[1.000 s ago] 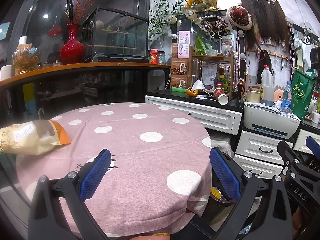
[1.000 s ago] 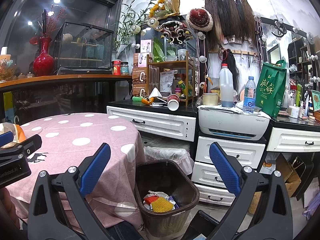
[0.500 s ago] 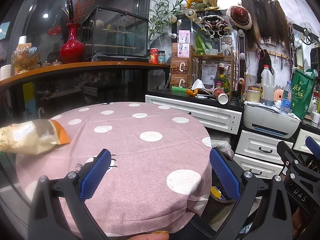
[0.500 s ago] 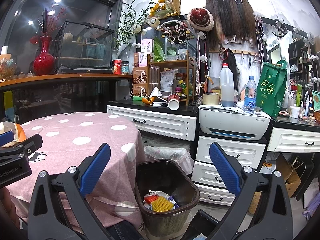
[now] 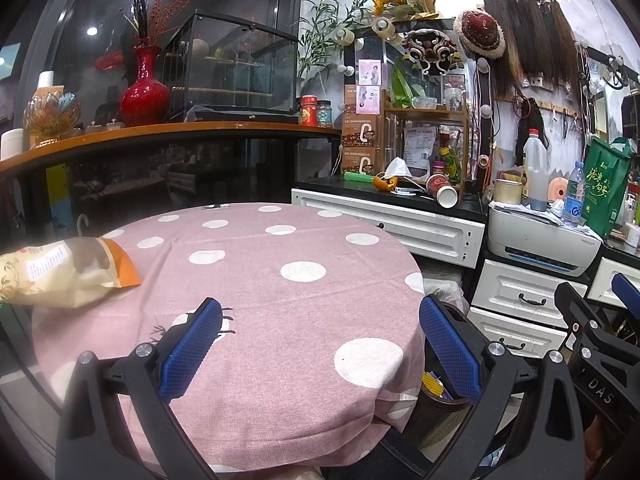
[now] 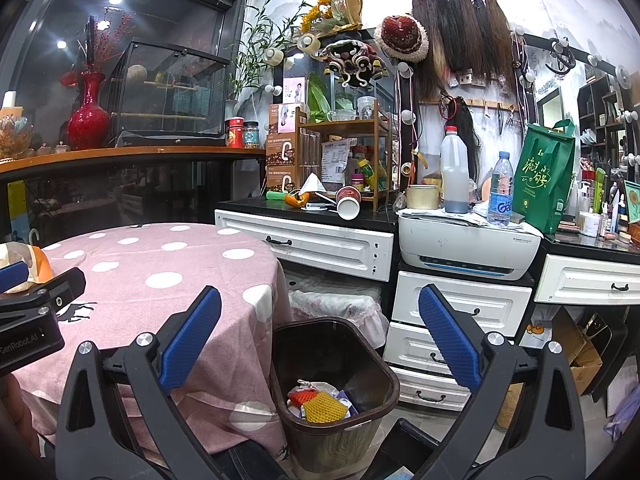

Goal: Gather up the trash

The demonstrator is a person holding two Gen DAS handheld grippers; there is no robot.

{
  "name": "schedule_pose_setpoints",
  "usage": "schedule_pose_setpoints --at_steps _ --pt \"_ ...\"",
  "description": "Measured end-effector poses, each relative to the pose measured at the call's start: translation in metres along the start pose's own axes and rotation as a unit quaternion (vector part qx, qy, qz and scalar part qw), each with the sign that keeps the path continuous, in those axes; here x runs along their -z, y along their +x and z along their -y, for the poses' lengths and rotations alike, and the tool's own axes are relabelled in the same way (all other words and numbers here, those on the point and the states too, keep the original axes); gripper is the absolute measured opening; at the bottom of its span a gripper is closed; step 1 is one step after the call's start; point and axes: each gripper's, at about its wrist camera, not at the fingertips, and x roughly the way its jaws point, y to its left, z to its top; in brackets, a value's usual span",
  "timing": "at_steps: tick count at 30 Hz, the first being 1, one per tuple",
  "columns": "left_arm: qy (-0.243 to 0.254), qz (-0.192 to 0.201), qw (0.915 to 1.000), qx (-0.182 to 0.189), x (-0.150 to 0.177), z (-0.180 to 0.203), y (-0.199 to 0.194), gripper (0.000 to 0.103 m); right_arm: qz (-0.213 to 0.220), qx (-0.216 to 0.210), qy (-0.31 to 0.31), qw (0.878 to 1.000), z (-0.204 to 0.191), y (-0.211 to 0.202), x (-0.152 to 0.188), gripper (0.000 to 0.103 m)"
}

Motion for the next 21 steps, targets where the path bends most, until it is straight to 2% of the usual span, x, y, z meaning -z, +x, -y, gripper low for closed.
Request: schedule_pose_setpoints --at_steps 21 --pt "0.0 -0.004 1.0 0.004 0.001 0.0007 0.0013 0.098 -0.004 -0.005 -0.003 1.0 0.0007 0.0014 0.0042 0.097"
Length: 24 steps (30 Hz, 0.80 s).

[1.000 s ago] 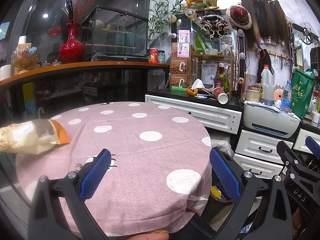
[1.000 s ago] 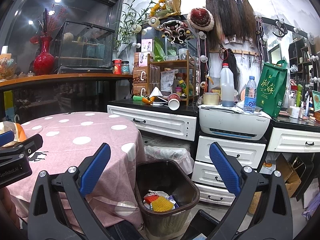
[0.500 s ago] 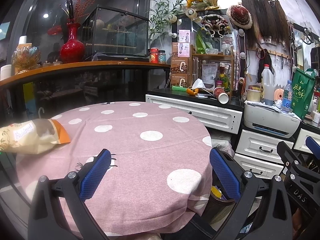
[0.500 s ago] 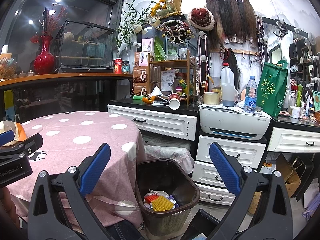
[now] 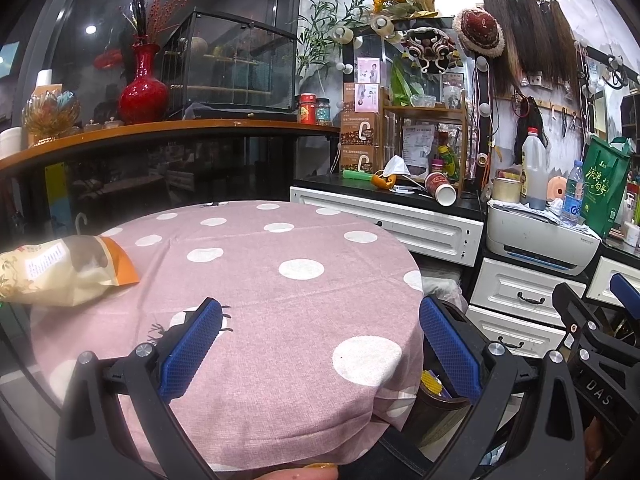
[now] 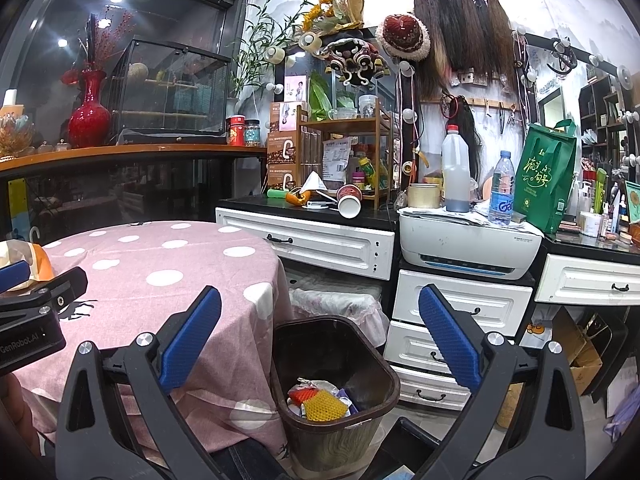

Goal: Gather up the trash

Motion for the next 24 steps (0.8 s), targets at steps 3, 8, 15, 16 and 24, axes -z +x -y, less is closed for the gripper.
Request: schedule_pose_setpoints --at_steps 3,8,15,16,24 --pt "0.0 -0.001 1.0 0.0 -0.0003 0.0 0.0002 0.098 0.0 0.0 0.0 1.0 0.0 0.0004 -0.0007 0.097" --pt "0.001 0.0 1.0 0.0 0.0005 0.0004 -0.0003 0.098 0.0 0.0 0.0 1.0 0.0 0.0004 -0.0009 0.097" --pt "0.001 -0.003 1.0 0.0 0.0013 0.0005 0.0006 0.098 -0.001 0.0 0.0 1.0 0.0002 0.0005 -0.0011 0.097" --pt "0.001 -0.002 1.0 0.0 0.0009 0.0004 0.001 0.098 -0.001 0.0 0.0 1.0 0.0006 0.0004 -0.0012 0.097" --pt "0.001 -0.002 1.0 0.0 0.0009 0.0004 0.0008 0.098 -0.001 -0.001 0.0 1.0 0.0005 0.0006 -0.0016 0.097"
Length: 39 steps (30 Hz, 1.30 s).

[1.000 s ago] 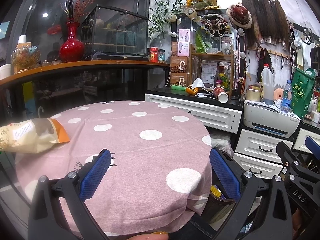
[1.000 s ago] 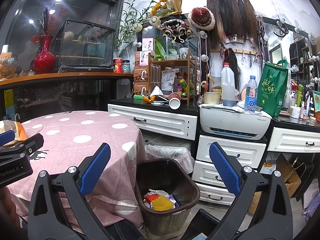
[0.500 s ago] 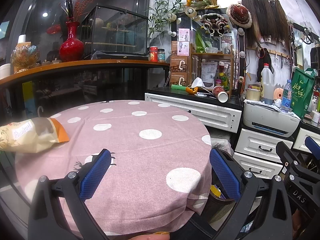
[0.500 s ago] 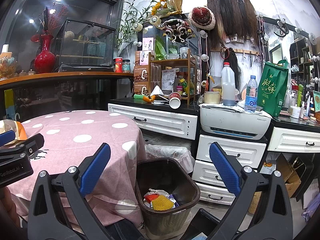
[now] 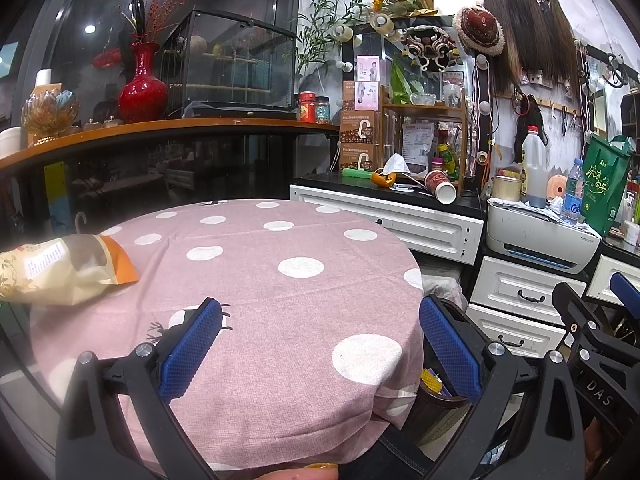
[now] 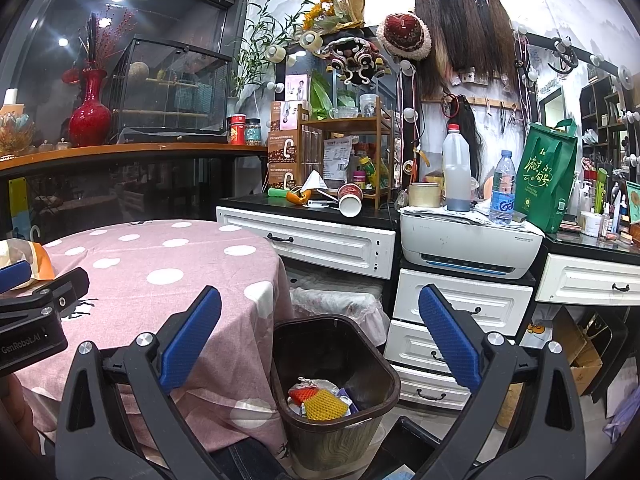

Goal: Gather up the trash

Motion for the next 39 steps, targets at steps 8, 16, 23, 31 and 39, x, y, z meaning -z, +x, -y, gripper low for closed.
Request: schedule_pose_setpoints --at_steps 8,16,23,31,39 --pt "-0.001 -0.001 1.0 0.0 0.0003 -0.0001 -0.0003 0.098 -0.001 0.0 0.0 1.0 0.0004 0.0001 -0.0002 0.097" --pt "-0.001 -0.001 1.0 0.0 -0.0009 -0.0007 0.0005 0.098 -0.001 -0.001 0.0 1.0 0.002 0.0004 -0.0009 0.097" --pt "-0.001 -0.002 1.0 0.0 -0.0012 -0.0008 0.0005 0.098 -0.002 -0.001 0.0 1.0 0.0021 -0.0002 -0.0004 0.097" --pt "-0.001 -0.002 1.0 -0.002 0.0001 -0.0006 0.0011 0.098 -0.002 -0.001 0.0 1.0 0.0017 0.0003 -0.0015 0.097" --pt "0.0 -0.002 1.0 -0.002 0.0005 0.0005 0.0002 0.098 -0.002 -0.003 -0.002 1.0 0.0027 0.0001 -0.0004 0.097"
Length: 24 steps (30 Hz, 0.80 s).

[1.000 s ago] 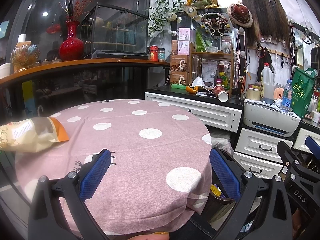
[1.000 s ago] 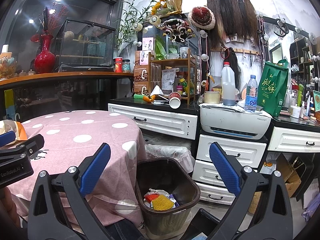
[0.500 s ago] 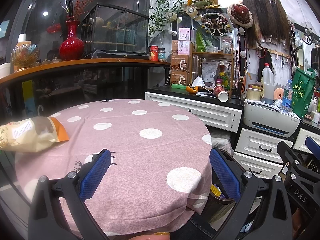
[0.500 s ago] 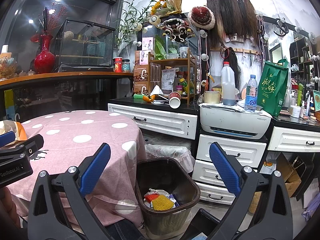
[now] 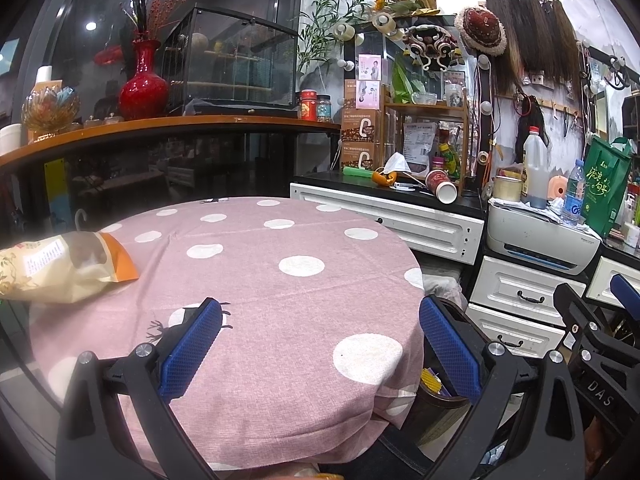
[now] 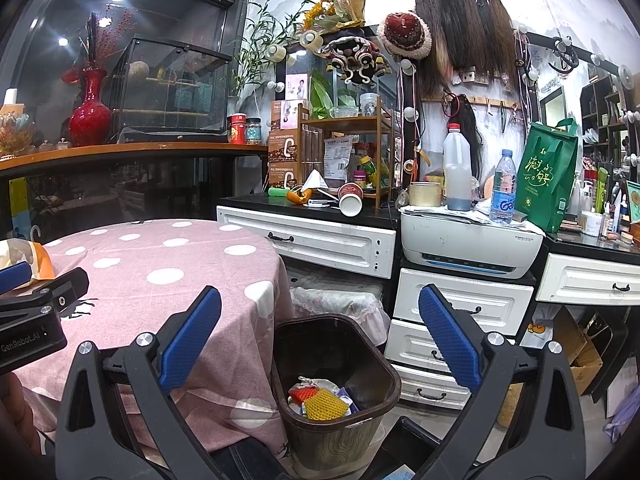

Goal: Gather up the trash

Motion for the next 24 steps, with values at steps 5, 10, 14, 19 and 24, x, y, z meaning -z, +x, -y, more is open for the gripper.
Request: schedule_pose_setpoints --at_steps 5,10,14,19,24 --pt "-0.001 -0.001 1.0 0.0 0.0004 0.0012 0.001 0.098 0.0 0.0 0.0 1.0 0.0 0.0001 -0.0001 0.097" --pt "-0.001 -0.001 1.0 0.0 0.0003 0.0011 0.001 0.098 -0.001 0.0 0.0 1.0 -0.0002 0.0007 -0.0006 0.097" --pt "-0.001 -0.001 1.0 0.0 0.0002 0.0013 0.0009 0.098 0.0 0.0 0.0 1.0 -0.0001 0.0006 -0.0007 0.097" --pt "-0.001 -0.001 1.0 0.0 0.0 0.0015 0.0008 0.098 0.0 0.0 0.0 1.0 -0.0001 -0.0003 -0.0002 0.097" --pt "-0.001 -0.001 1.0 -0.001 0.0003 0.0019 0.0005 0.098 -0.001 0.0 0.0 1.0 -0.0004 0.0001 -0.0006 0.097"
